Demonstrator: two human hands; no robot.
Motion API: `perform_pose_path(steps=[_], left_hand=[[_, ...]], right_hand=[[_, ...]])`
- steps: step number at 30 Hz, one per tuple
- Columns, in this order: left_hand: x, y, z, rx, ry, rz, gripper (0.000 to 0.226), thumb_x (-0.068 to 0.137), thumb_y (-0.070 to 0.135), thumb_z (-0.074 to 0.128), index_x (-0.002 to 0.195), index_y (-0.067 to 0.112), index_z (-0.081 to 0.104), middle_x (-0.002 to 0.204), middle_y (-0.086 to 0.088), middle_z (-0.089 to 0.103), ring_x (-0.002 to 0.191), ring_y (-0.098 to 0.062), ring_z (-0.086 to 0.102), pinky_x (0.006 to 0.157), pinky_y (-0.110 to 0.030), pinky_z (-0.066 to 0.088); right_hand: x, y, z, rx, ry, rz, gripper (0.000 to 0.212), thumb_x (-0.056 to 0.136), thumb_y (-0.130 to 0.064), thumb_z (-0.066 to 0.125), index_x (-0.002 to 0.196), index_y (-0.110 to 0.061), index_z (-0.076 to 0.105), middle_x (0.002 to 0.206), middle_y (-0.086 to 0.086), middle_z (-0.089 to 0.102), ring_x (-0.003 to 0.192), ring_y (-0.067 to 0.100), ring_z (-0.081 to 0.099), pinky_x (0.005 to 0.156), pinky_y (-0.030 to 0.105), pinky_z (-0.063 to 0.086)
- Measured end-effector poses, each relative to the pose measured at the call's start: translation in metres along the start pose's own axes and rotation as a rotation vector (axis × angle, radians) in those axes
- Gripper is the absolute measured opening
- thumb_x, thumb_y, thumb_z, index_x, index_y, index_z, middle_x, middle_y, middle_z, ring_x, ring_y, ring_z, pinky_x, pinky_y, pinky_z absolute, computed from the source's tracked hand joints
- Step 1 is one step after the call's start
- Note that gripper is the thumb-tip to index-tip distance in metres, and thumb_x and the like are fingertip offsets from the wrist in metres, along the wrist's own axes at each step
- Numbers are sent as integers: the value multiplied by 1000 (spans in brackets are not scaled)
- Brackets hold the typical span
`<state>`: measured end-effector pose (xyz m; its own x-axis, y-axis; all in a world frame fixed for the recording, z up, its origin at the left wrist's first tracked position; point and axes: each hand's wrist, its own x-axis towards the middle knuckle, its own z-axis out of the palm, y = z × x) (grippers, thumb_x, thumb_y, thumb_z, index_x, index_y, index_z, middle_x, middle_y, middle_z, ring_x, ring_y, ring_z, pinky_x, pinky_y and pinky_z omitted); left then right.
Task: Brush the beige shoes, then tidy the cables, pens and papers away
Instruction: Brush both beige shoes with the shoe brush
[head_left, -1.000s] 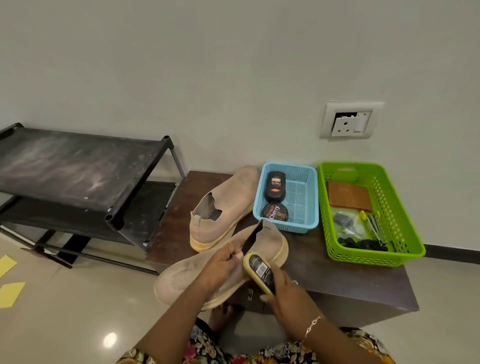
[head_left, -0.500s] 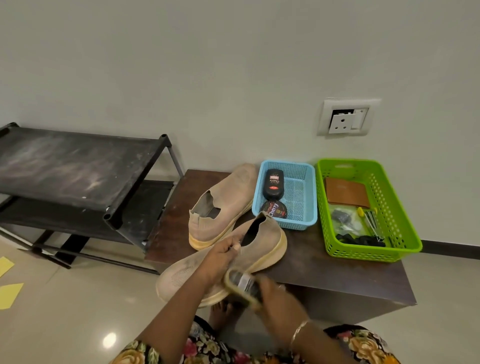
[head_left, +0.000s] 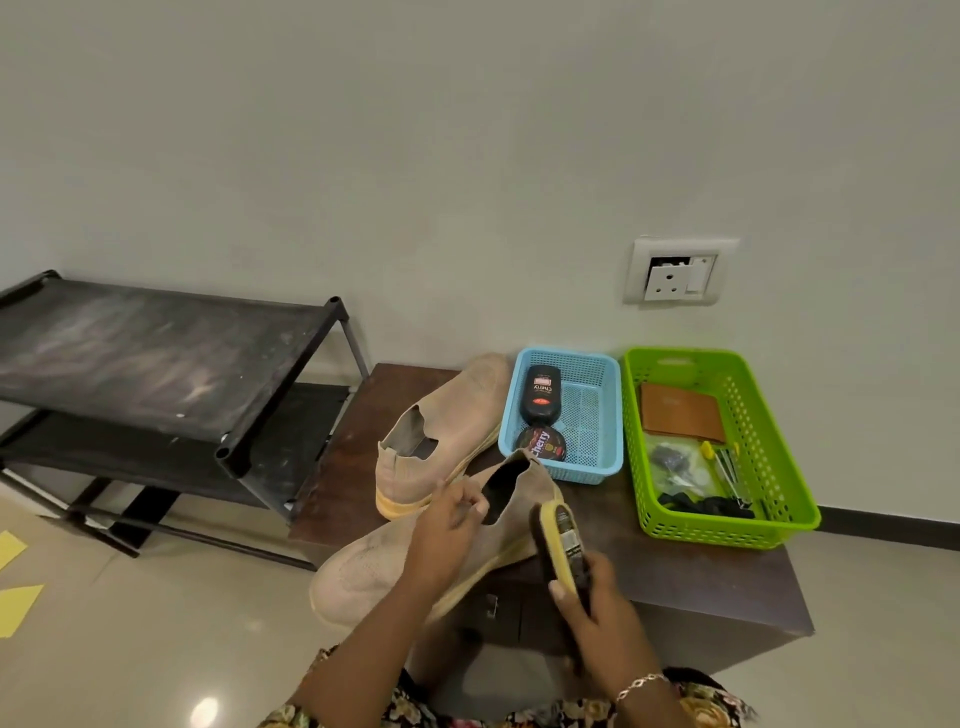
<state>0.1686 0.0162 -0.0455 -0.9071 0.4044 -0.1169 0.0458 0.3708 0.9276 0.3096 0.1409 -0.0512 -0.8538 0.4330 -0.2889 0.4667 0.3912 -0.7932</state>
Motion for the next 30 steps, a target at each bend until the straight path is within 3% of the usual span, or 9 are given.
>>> perform_pose_path(steps=[2,4,9,18,22,24,26,28,30], left_hand=[[0,15,10,211,150,95,6,85,15,62,88,20,61,110,8,54,133,-25,32,114,-49,17],[5,29,23,338,212,168,17,83,20,66,100,17,66,131,-1,50,142,-25,14,115,-40,-3],[26,46,47,514,255,143,22,87,31,61,102,16,66,152,-3,27,145,-21,-4,114,-36,-12],[22,68,59,404,359,43,24,86,11,59,65,17,49,145,-5,41,145,-24,7,114,-37,-11],[-10,88,31,151,417,94,22,80,-3,62,69,15,54,104,7,65,143,-23,19,113,-32,-15],[-25,105,12,34,426,139,17,80,-5,63,75,10,59,76,26,51,136,-27,33,115,-36,-8],[-38,127,-6,-62,391,191,31,80,-2,65,65,21,50,80,30,47,123,-13,48,117,-43,11],[-47,144,-18,-248,298,231,28,82,-2,63,68,19,51,88,23,54,98,20,50,107,-21,31],[-51,151,-23,-394,228,239,16,85,-3,59,84,12,62,92,10,64,90,19,56,83,-4,40]], right_hand=[[1,7,-8,36,71,83,43,92,-34,51,129,-18,35,106,2,60,106,27,59,74,26,39],[2,10,-7,-5,35,106,44,92,-36,50,129,-19,33,111,5,63,107,28,59,75,26,41],[4,9,1,46,3,39,33,91,-36,52,115,-32,29,101,-8,57,101,17,59,72,21,38],[1,11,1,199,80,110,30,89,-33,55,113,-30,36,100,-6,61,89,13,58,69,20,41],[-14,-4,-9,341,175,147,35,89,-26,58,119,-20,42,92,-6,61,78,11,57,64,14,43],[-26,-14,-15,403,220,134,36,87,-20,60,119,-16,44,88,-8,59,73,1,52,61,11,39],[-38,-23,-20,447,239,99,39,86,-13,61,122,-11,45,89,-6,58,73,-1,51,60,15,39],[-49,-36,-24,515,288,52,41,85,-5,60,123,-7,44,91,-4,58,75,4,53,60,17,41],[-59,-53,-31,573,321,-7,39,85,-3,59,119,-12,42,91,-6,57,77,7,54,58,12,43]])
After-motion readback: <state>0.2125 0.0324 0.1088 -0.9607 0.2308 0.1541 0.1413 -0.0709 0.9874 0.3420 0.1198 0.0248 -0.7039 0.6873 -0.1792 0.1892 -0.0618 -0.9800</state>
